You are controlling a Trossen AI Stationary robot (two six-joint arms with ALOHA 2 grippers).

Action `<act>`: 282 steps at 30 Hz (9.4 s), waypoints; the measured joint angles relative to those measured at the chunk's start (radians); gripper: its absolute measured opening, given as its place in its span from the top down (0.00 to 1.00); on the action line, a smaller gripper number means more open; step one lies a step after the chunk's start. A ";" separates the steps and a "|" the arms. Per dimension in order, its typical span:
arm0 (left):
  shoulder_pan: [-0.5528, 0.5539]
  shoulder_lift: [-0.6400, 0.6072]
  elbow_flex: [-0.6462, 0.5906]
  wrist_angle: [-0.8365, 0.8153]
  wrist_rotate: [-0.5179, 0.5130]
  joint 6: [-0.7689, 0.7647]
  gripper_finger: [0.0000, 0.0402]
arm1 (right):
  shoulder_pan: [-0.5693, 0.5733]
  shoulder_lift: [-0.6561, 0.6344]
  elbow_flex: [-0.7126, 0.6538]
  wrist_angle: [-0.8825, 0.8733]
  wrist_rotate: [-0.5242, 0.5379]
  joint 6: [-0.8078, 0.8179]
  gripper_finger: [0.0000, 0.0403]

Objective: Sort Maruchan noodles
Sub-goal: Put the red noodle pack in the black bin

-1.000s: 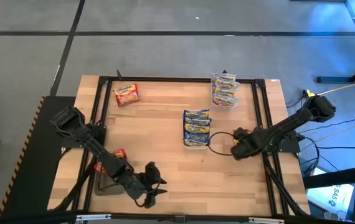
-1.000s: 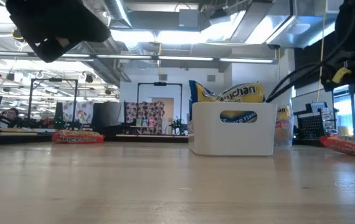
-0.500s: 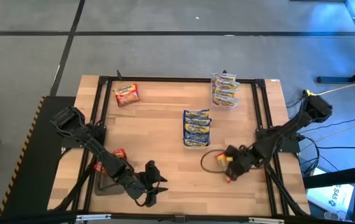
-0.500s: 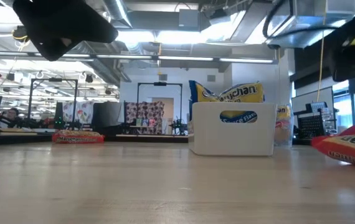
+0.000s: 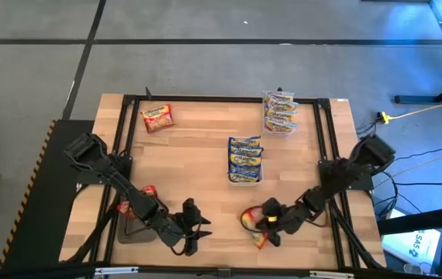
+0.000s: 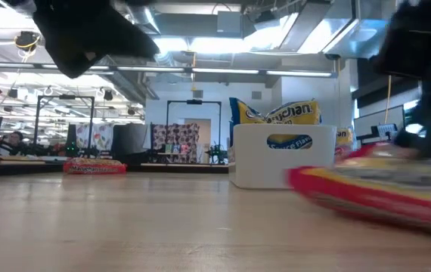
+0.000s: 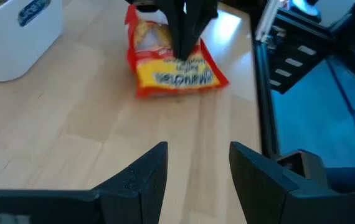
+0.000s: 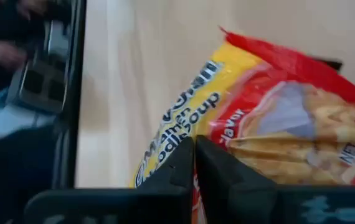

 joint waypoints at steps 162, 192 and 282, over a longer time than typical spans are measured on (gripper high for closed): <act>0.048 0.327 0.197 0.091 -0.012 0.121 0.60 | -0.238 0.114 0.145 0.061 -0.380 -0.089 0.88; 0.114 0.090 0.200 -0.074 0.231 -0.168 0.38 | -0.083 0.056 0.431 -0.244 -0.067 -0.598 0.91; -0.039 -0.136 0.200 0.080 -0.178 0.434 0.49 | 0.008 -0.032 0.146 0.375 0.248 -0.724 0.76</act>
